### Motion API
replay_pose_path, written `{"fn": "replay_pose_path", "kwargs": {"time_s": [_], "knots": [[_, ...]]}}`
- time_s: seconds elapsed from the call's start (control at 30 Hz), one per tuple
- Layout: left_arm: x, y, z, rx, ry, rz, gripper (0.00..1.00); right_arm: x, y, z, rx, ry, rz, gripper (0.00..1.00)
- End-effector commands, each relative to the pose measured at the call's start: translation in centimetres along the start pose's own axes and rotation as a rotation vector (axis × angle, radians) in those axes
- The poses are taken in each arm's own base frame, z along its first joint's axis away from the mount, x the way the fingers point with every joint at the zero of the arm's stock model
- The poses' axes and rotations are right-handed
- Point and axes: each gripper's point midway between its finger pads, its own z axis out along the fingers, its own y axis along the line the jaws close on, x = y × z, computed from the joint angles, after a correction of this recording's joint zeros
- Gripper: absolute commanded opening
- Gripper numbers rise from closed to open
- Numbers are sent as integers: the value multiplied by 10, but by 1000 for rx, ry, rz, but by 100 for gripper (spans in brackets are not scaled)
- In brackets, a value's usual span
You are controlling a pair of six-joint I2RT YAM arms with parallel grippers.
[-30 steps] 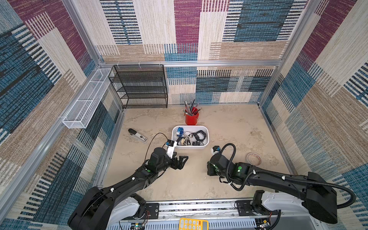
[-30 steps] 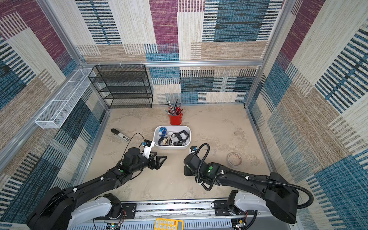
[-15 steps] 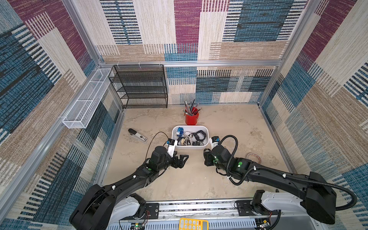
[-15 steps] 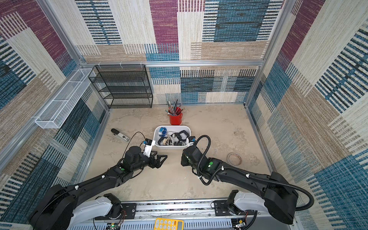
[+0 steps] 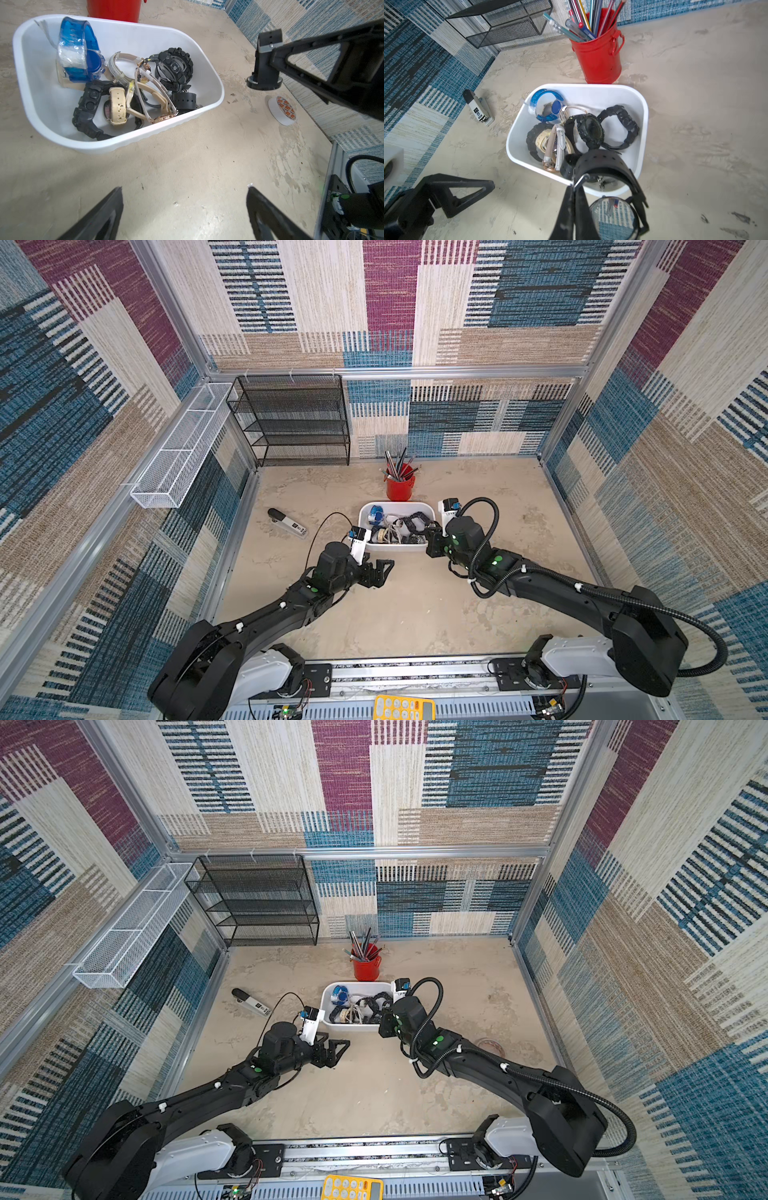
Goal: Put the watch into the storage box
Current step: Place the watch in the storage box.
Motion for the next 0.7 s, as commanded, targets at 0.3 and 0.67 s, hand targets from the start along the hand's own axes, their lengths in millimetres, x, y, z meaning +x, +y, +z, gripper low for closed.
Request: {"fn": "replay_pose_path", "kwargs": {"time_s": [0.3, 0.67], "knots": [[-13, -1, 1, -7, -45, -17, 94, -15, 6, 50, -79, -23, -68, 0], [-14, 0, 1, -13, -34, -19, 94, 9, -7, 73, -76, 42, -41, 0]]}}
